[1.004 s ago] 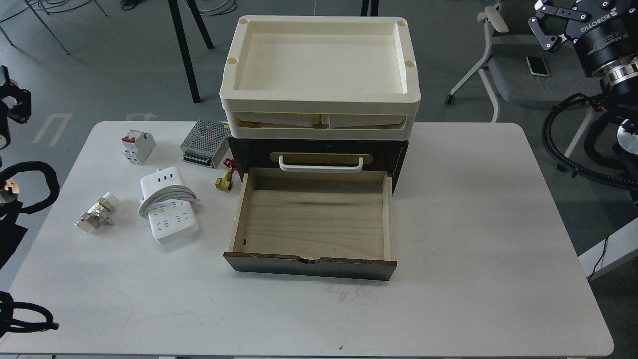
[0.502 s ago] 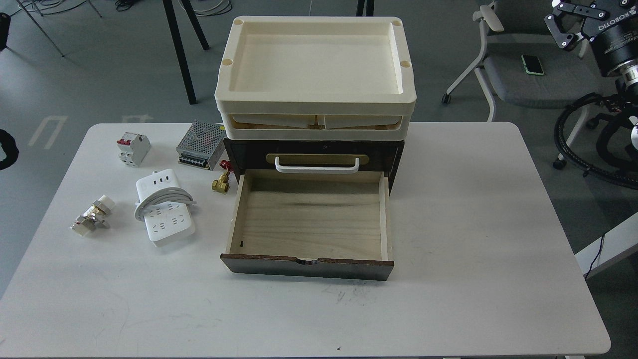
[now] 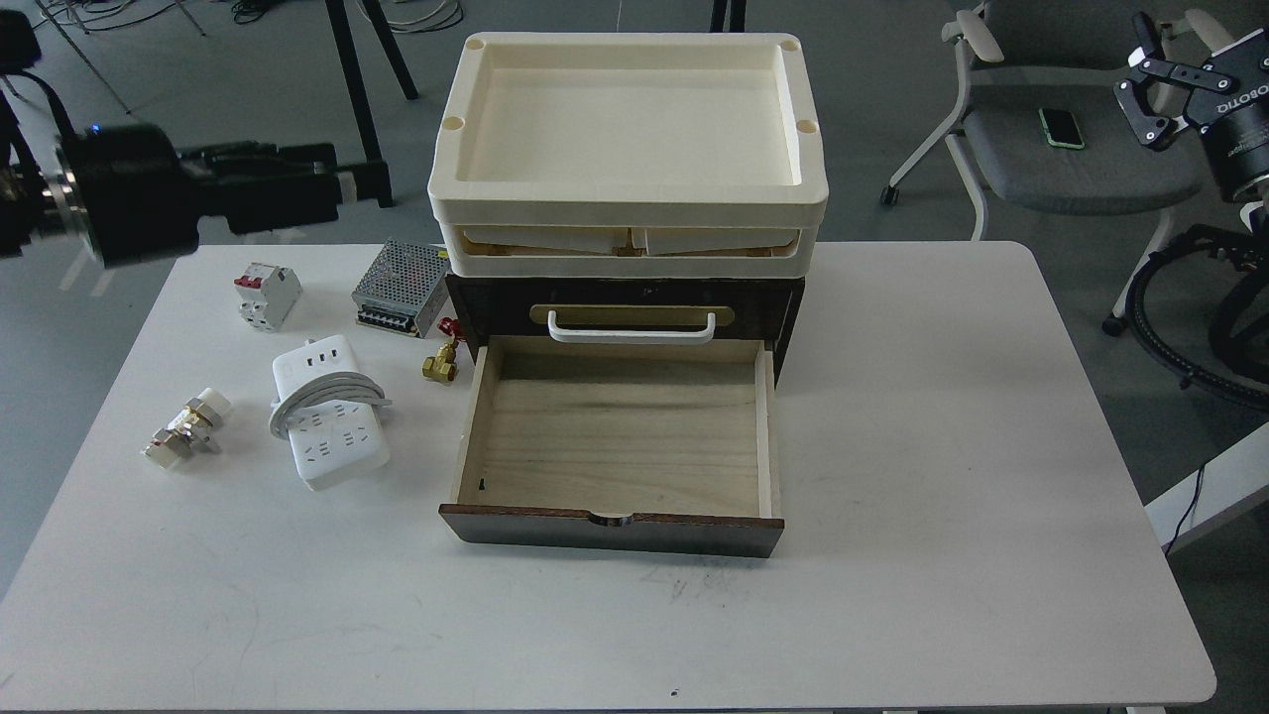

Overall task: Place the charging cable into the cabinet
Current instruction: 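Move the left gripper down to the white charging cable beside the power strip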

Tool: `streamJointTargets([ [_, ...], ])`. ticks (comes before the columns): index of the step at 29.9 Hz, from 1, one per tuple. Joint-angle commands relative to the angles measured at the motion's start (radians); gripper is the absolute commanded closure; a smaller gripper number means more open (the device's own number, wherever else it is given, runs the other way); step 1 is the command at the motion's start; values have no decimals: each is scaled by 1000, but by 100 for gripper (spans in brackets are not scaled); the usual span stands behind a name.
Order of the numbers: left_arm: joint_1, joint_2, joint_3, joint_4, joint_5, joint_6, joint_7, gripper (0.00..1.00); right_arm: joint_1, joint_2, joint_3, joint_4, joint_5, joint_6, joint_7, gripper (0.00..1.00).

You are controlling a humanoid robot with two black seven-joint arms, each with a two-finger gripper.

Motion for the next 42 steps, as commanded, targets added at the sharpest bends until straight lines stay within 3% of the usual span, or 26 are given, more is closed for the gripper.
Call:
streamJointTargets([
  [1, 16, -2, 173, 14, 436, 0, 0, 0, -21, -6, 6, 5, 1, 0, 0, 0],
  [9, 7, -149, 216, 260, 505, 0, 0, 0, -54, -6, 8, 11, 1, 0, 0, 0],
  [20, -2, -255, 229, 483, 505, 0, 0, 3, -64, -20, 14, 10, 1, 0, 0, 0],
  [26, -5, -289, 261, 543, 505, 0, 0, 14, -77, -20, 16, 10, 1, 0, 0, 0],
  [39, -4, -350, 287, 632, 457, 142, 0, 17, -95, -21, 22, 4, 1, 0, 0, 0],
  [42, -4, -350, 295, 643, 456, 142, 0, 26, -97, -21, 22, 5, 1, 0, 0, 0],
])
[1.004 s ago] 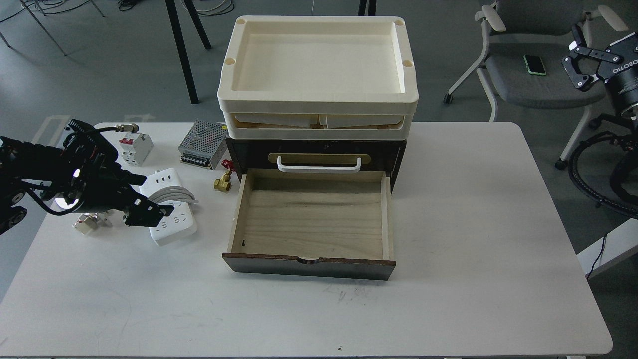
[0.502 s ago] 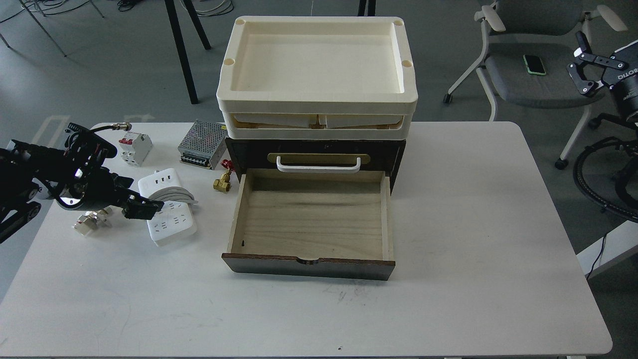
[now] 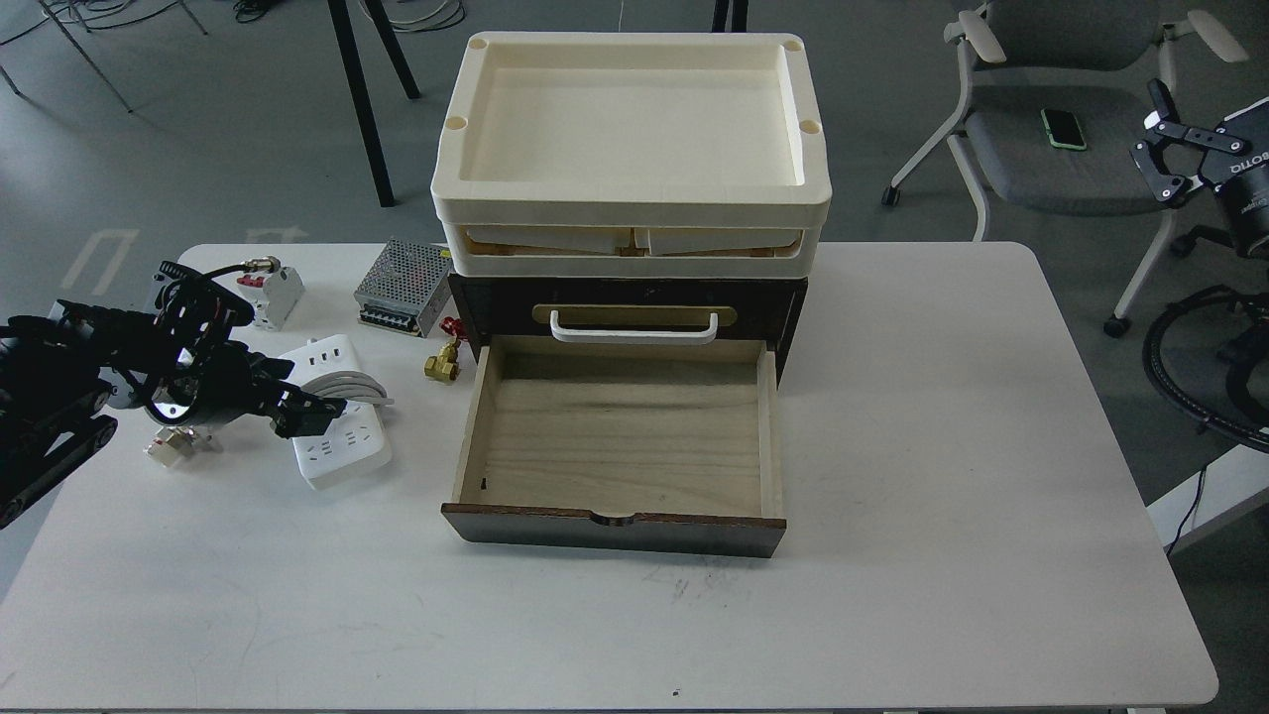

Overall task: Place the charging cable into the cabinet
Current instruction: 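Move the left gripper down to the white charging cable beside the power strip, then close the left gripper on the coiled white charging cable and lift it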

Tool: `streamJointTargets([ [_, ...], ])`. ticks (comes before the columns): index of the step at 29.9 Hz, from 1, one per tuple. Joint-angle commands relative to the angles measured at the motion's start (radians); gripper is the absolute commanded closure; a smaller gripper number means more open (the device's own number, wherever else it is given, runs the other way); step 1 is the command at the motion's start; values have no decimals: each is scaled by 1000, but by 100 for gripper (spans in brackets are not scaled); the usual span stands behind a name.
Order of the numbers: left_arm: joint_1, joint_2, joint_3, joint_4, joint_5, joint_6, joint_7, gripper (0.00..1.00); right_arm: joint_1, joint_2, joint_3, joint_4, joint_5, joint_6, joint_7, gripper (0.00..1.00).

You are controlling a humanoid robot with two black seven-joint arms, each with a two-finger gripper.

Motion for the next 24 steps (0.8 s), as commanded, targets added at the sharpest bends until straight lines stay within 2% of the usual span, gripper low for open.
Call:
streamJointTargets([
  [1, 0, -2, 9, 10, -4, 5, 0, 30, -3, 0, 0, 0, 0, 0, 0, 0],
  [6, 5, -1, 10, 18, -2, 0, 0, 56, -9, 0, 1, 0, 0, 0, 0, 0],
  [9, 3, -2, 33, 24, -5, -6, 0, 59, -10, 0, 1, -2, 0, 0, 0, 0],
  [15, 1, -1, 53, 24, -5, -17, 0, 76, -10, 0, 1, -5, -1, 0, 0, 0],
  [17, -2, -1, 49, 24, -14, -24, 0, 95, -12, 0, 1, -5, -1, 0, 0, 0],
  [24, -15, 10, 50, 12, -142, -29, 0, 100, -17, 0, 8, -5, -1, 0, 0, 0],
])
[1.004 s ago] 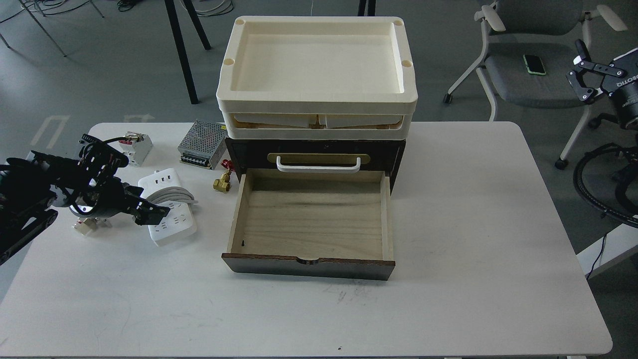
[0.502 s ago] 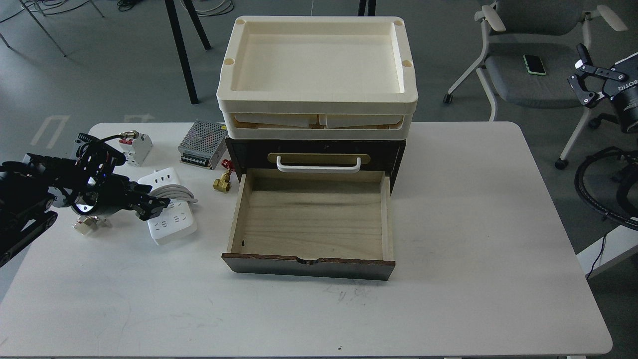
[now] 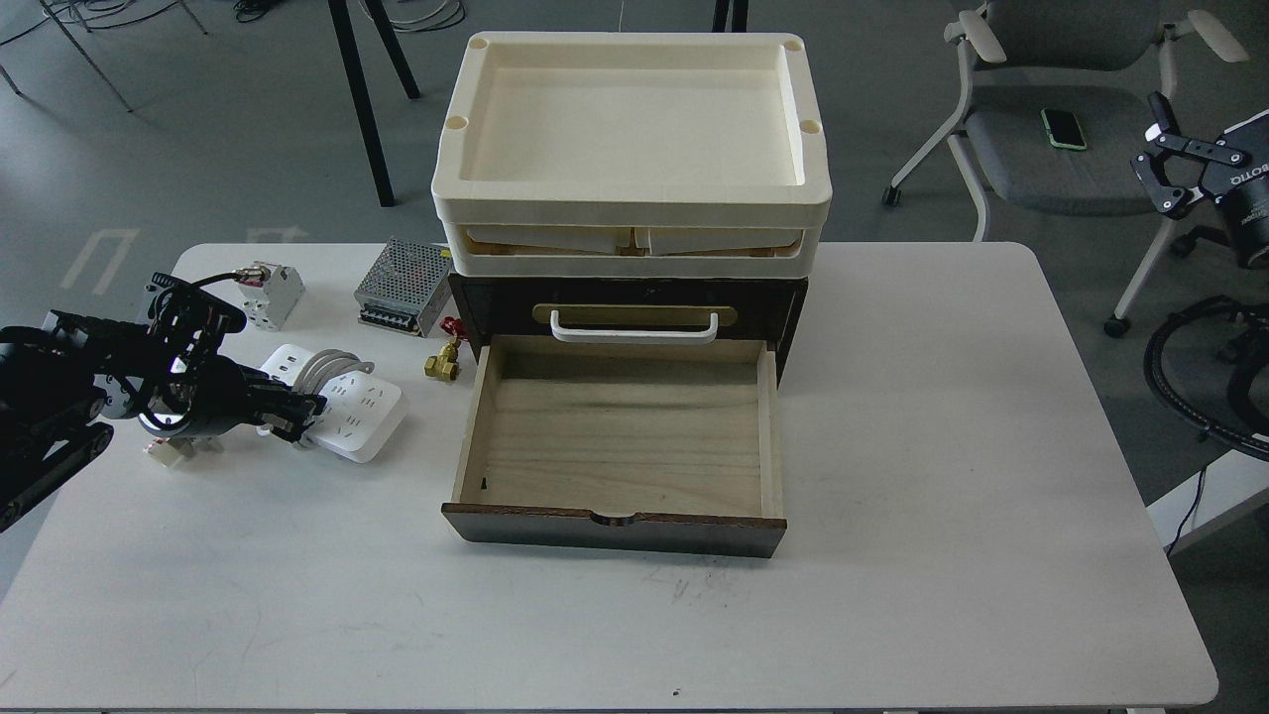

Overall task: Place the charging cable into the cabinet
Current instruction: 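Close the left gripper on the coiled white charging cable and lift it, then carry the cable with the left gripper over the open wooden drawer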

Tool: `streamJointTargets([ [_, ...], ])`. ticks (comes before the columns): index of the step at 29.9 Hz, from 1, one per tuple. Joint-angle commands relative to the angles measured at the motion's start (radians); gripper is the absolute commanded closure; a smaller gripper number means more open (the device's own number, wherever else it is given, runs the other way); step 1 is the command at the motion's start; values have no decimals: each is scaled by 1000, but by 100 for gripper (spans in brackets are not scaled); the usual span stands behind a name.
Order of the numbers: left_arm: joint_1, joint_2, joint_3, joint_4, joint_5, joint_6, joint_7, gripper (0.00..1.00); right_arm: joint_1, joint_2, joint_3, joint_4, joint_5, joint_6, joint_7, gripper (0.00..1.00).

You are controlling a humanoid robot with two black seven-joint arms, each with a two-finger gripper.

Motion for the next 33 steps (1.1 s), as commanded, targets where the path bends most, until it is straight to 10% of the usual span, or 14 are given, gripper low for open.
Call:
streamJointTargets([
  [1, -21, 9, 2, -14, -35, -4, 0, 100, -1, 0, 3, 0, 0, 0, 0, 0],
  [21, -6, 574, -16, -687, -445, -111, 0, 100, -17, -12, 31, 0, 0, 0, 0, 0],
  [33, -31, 396, -56, -819, -786, -111, 0, 100, -24, -14, 31, -12, 0, 0, 0, 0],
])
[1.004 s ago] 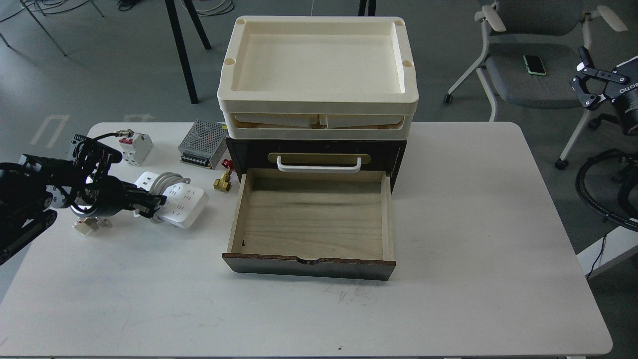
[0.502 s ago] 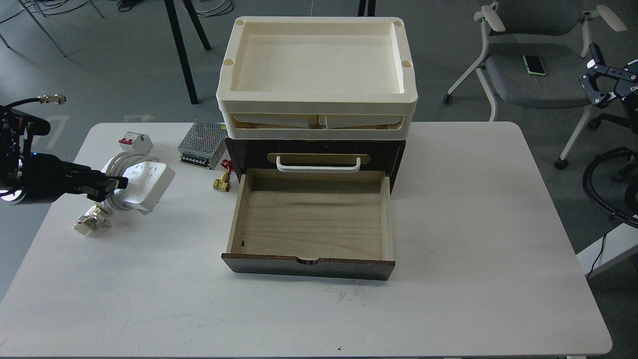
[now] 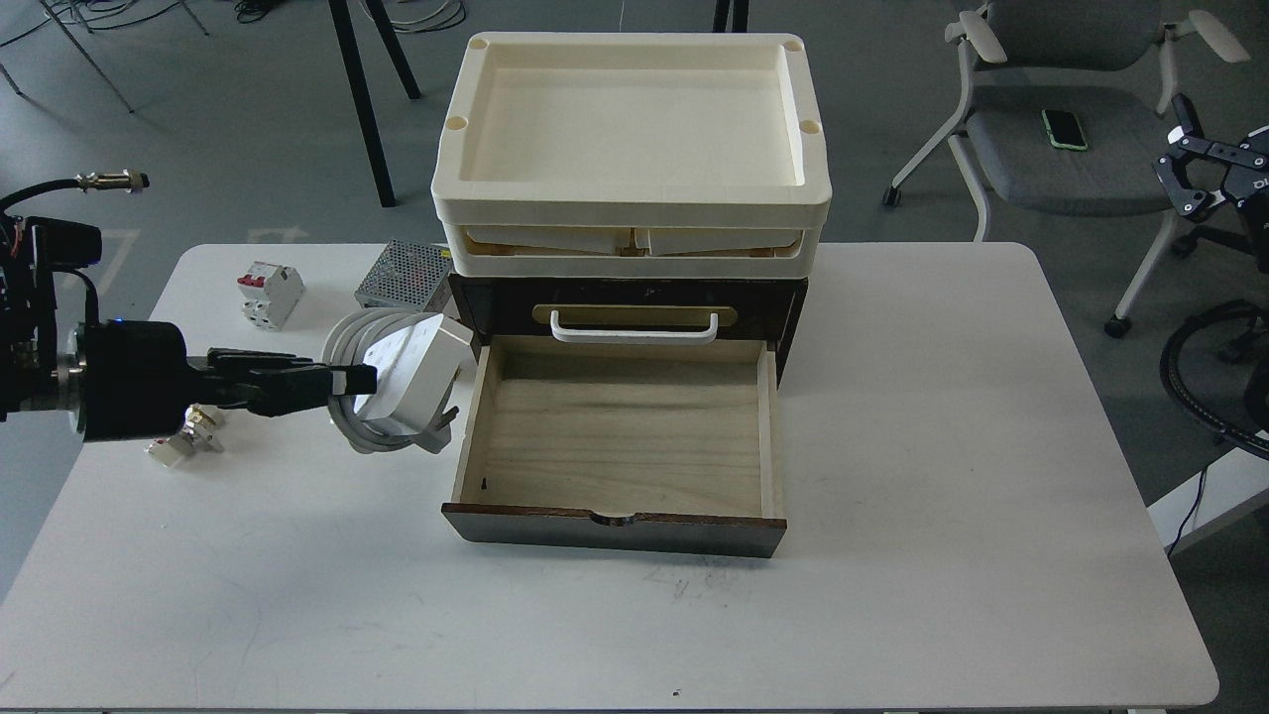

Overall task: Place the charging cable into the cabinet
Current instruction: 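Carry the cable with the left gripper over the open wooden drawer, then lower the cable into the drawer and open the left gripper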

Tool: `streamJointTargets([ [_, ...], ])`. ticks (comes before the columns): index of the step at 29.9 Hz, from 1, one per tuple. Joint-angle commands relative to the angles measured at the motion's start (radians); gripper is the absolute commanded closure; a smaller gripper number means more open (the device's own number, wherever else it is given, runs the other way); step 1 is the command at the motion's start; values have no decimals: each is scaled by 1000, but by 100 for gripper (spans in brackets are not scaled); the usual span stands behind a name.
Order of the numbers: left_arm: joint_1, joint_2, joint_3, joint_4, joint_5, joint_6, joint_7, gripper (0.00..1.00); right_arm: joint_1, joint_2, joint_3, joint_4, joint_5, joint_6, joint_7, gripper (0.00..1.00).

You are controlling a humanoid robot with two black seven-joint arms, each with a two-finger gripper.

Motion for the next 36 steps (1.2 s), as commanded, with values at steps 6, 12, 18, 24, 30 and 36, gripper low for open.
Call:
streamJointTargets([
  [6, 4, -236, -11, 52, -50, 0, 0, 100, -5, 0, 0, -6, 0, 0, 0, 0],
  [12, 17, -362, -3, 218, -48, 0, 0, 100, -11, 0, 0, -6, 0, 0, 2, 0],
  [18, 12, -470, 68, 367, -33, 0, 0, 100, -13, 0, 1, -6, 0, 0, 2, 0],
  [24, 14, -528, 108, 430, -21, 0, 0, 100, -20, 0, 5, -6, 0, 0, 9, 0],
  [30, 11, -545, 108, 479, -21, 0, 0, 100, -26, 0, 6, -6, 0, 0, 11, 0],
  [36, 3, -536, 112, 479, 25, 0, 0, 100, -26, 0, 8, -6, 2, 0, 11, 0],
])
